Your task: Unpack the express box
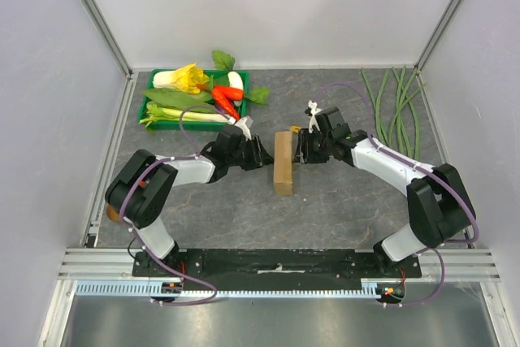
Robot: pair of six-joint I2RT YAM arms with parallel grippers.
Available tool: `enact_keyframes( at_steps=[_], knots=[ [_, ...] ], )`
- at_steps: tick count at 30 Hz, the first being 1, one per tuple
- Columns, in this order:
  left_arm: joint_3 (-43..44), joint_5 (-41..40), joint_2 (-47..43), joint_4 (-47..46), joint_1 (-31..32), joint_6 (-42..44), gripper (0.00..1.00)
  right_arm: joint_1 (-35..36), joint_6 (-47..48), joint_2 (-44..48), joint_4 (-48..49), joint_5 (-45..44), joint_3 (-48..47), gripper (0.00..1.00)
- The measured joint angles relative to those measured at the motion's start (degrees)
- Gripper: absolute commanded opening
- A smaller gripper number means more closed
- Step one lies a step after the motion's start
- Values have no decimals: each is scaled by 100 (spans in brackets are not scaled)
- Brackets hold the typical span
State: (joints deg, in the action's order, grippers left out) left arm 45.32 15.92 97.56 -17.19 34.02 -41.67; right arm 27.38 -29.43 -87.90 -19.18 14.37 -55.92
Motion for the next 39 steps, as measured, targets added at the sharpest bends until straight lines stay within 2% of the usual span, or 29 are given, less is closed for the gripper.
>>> enact_keyframes(
  at_steps=[8,11,12,16,20,25,28,35,39],
  knots=[
    [-754,988,35,-896,-560,-918,43,754,-542,205,422,-605,2,57],
    [-933,1078,-26,-828,-706,-1102,43,1012,-708,184,494,-887,-59,60],
    [-986,1064,-103,-734,-745,-1115,43,1075,-750,153,492,-994,-92,62],
    [-966,358,-901,647,-940,-1115,46,1340,-887,68,407,-1543,-321,76],
    [-835,-310,-1716,1617,-1043,-986,53,1502,-920,74,337,-1974,-455,80],
    [-758,-643,-2446,2168,-1043,-651,57,1556,-979,151,66,-2284,-452,80],
    [-732,-590,-2566,2173,-1045,-361,57,1554,-979,243,24,-2339,-372,80],
    [-647,181,-1912,1998,-1054,343,57,1554,-688,146,-24,-2326,-267,77],
    [-511,468,-1458,1869,-1056,592,55,1554,-560,-70,46,-2286,-267,72]
  ],
)
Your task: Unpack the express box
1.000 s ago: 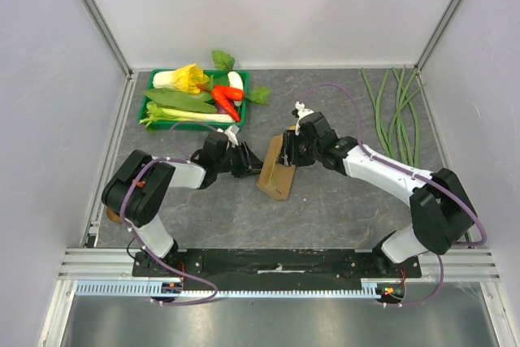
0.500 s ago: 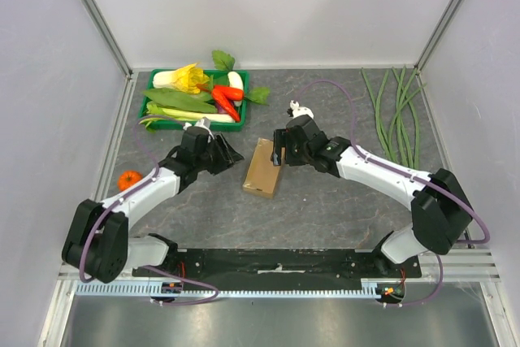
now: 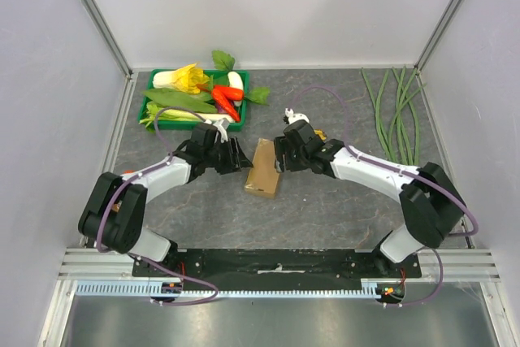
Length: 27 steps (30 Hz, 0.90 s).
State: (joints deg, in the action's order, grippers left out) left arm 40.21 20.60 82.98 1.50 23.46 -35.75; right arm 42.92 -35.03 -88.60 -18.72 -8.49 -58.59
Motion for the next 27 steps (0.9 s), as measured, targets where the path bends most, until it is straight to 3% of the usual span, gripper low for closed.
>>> enact_keyframes(
  at_steps=[3,7,11,16,27],
  knots=[
    [192,243,302,-94,-35,2,51,0,9,-249,144,87,0,71],
    [260,520,562,-358,-61,-116,35,0,0,-531,269,109,0,70],
    [236,708,651,-503,-61,-341,31,0,-46,-636,367,103,-11,70],
    [17,1272,802,-960,-83,-750,31,-44,-81,-758,448,63,-105,66],
    [-46,1211,802,-758,-186,-809,33,-168,-68,-942,529,85,-289,50]
  ],
)
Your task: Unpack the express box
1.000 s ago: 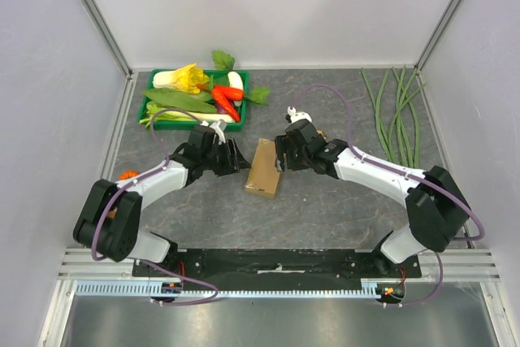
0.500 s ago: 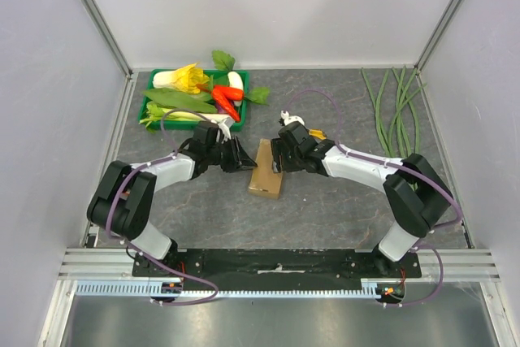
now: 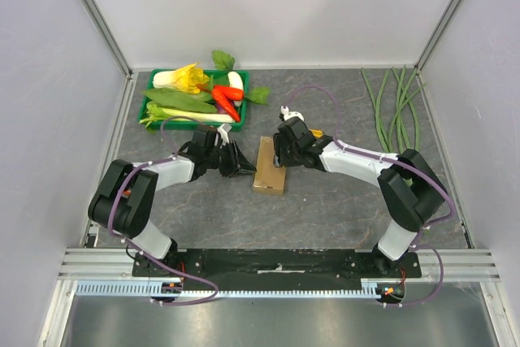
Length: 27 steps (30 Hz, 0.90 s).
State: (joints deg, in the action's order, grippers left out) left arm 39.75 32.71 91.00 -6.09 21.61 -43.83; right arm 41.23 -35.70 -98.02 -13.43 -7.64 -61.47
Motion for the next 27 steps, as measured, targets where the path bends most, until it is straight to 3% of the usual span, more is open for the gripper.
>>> enact_keyframes(
  at_steps=[10,27],
  knots=[
    [101,-138,0,144,-59,85,30,-26,42,-79,92,9,-55,41],
    [232,-787,-164,697,-63,153,27,-42,57,-114,160,0,-72,38]
  ],
)
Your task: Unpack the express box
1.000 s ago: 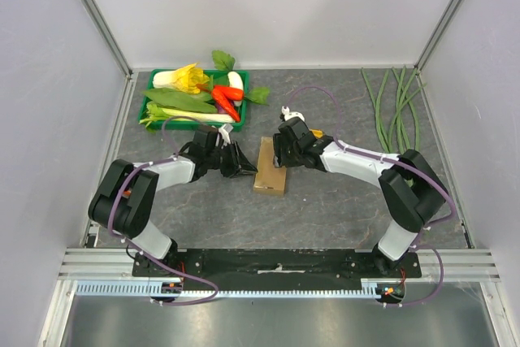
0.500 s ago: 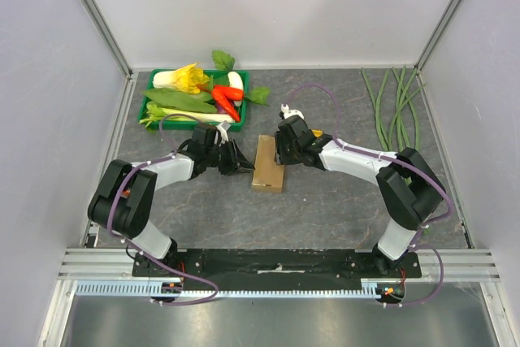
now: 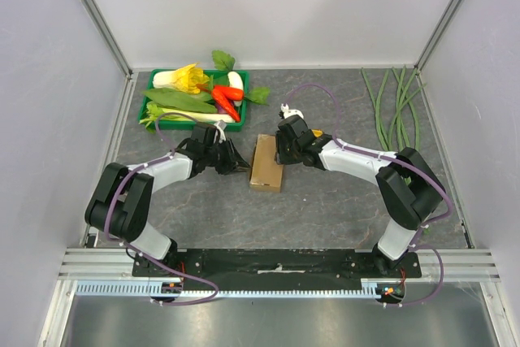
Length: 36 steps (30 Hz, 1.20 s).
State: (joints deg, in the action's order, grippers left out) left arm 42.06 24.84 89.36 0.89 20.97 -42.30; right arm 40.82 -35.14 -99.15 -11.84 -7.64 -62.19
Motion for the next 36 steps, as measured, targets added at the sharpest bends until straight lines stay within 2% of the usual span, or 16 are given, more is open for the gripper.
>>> enact_keyframes(
  at_steps=[32,36],
  knots=[
    [151,-745,-179,579,17,4,24,22,-28,-9,68,26,0,37],
    [157,-1134,-173,780,-28,50,24,24,-33,-13,61,22,-11,37]
  ],
)
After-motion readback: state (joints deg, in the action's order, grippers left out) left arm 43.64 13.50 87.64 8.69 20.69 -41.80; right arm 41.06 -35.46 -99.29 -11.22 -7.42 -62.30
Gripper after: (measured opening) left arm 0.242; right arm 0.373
